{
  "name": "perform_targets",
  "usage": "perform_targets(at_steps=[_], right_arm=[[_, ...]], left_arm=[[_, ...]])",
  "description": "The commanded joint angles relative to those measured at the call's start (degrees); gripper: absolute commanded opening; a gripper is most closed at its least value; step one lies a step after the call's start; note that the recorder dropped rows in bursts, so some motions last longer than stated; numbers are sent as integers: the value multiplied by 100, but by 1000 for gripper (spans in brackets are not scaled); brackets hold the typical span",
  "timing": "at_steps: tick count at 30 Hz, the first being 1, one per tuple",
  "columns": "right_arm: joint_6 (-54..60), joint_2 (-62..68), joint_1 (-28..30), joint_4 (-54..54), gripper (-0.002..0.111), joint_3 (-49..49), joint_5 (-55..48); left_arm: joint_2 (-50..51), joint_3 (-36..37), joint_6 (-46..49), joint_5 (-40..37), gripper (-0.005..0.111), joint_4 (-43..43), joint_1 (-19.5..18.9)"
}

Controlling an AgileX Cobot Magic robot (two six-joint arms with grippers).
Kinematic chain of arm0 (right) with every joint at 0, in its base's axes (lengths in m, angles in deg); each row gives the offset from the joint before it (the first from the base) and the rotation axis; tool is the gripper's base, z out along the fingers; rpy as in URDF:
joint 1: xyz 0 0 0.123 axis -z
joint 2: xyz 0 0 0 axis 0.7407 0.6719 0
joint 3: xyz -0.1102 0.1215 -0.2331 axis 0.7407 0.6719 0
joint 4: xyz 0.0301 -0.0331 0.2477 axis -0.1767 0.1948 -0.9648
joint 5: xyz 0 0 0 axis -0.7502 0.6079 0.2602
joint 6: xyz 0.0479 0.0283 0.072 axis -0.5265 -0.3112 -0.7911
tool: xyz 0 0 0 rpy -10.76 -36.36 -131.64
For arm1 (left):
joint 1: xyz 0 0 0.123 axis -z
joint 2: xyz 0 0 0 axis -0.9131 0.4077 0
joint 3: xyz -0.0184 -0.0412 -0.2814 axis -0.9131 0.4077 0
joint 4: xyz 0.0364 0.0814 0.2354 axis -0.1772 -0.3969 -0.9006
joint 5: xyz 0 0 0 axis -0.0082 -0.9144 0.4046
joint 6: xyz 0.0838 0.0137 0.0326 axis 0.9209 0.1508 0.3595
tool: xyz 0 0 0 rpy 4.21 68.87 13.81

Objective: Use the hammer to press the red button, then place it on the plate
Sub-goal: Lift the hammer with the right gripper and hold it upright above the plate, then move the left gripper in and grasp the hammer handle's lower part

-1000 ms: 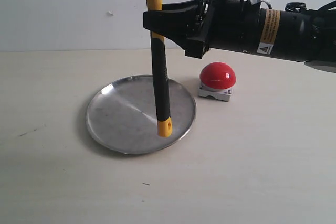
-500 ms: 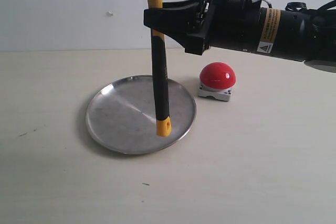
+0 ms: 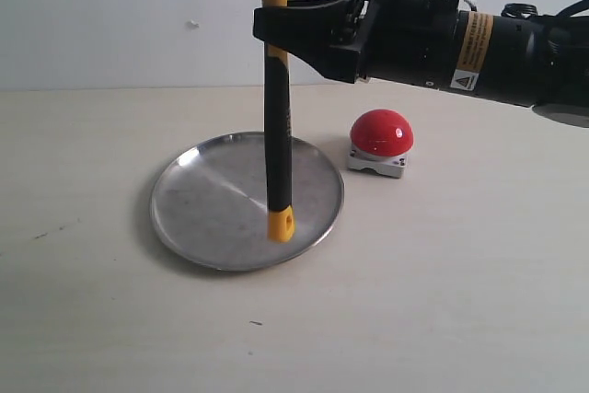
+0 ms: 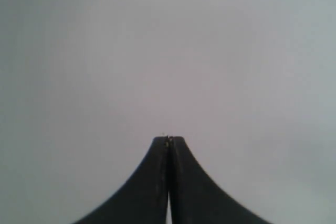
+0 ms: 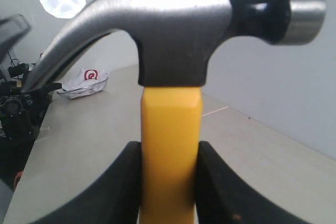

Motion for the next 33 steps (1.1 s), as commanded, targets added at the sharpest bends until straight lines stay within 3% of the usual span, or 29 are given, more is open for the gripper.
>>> perform_targets(at_steps=[1, 6, 10, 13, 18, 22, 33], right_arm=[[-169, -48, 16, -338, 0, -118, 119], [-213, -48, 16, -551, 0, -118, -452], [-213, -48, 16, -608, 0, -118, -633], [-213, -48, 16, -608, 0, -118, -633], [-213, -48, 16, -651, 0, -118, -657], [-213, -48, 16, -685, 0, -118, -657], [-213, -48, 16, -723, 0, -118, -657]], left_arm=[[1807, -488, -486, -447, 0, -862, 63], [3530, -821, -2572, 7, 0, -2877, 473], [4361, -967, -3113, 1524, 0, -4264, 839], [4704, -976, -3134, 2393, 0, -4459, 1136], [4900, -976, -3098, 2588, 2, -4396, 1636], [5023, -1074, -2954, 2529, 18, -4266, 2041], [5774, -1727, -2983, 2516, 81, -4275, 2884]])
